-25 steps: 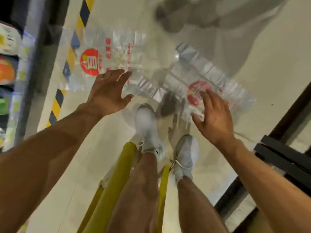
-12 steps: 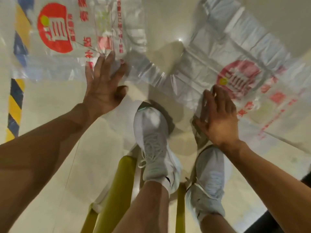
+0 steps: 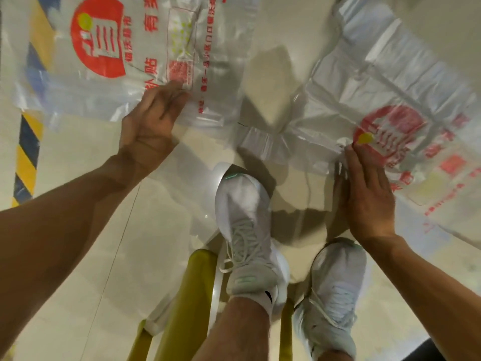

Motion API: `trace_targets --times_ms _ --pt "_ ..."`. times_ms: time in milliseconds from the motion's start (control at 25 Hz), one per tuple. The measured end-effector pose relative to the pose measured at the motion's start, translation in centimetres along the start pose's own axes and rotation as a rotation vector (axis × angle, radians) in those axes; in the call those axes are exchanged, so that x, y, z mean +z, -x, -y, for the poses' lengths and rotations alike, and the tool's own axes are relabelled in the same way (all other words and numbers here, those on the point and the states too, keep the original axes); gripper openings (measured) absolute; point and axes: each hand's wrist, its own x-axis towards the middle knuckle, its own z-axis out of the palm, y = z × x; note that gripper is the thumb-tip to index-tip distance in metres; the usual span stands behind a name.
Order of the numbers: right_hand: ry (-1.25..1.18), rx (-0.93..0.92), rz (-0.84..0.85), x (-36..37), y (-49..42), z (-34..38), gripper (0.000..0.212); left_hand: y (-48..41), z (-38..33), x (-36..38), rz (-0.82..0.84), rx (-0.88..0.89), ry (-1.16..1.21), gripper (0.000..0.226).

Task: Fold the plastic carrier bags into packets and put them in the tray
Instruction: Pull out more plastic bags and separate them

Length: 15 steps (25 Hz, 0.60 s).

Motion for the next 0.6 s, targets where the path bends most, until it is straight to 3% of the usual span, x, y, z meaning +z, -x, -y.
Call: trace_targets --times_ms 80,280,440,600 --pt "-0.020 -0.023 0.032 -0.6 -0.3 -0.7 0.070 0.0 0.4 -0.9 0.065 -0.140 0.084 0.052" --pt "-0.139 -0.030 0.008 -4.0 -2.3 -1.4 0.065 -1.0 0.9 -3.2 0.151 -0.121 0.087 0.045" --pt "-0.222 0.007 -0.022 -9.8 -2.8 0.1 0.071 -1.3 -3.2 -8.3 -0.010 -0.064 0.186 0.035" --pt "-0.380 0.096 -0.100 -18.1 -0.5 2.9 0.066 -1.7 -8.5 -15.3 -0.113 -0.168 0.349 0.042"
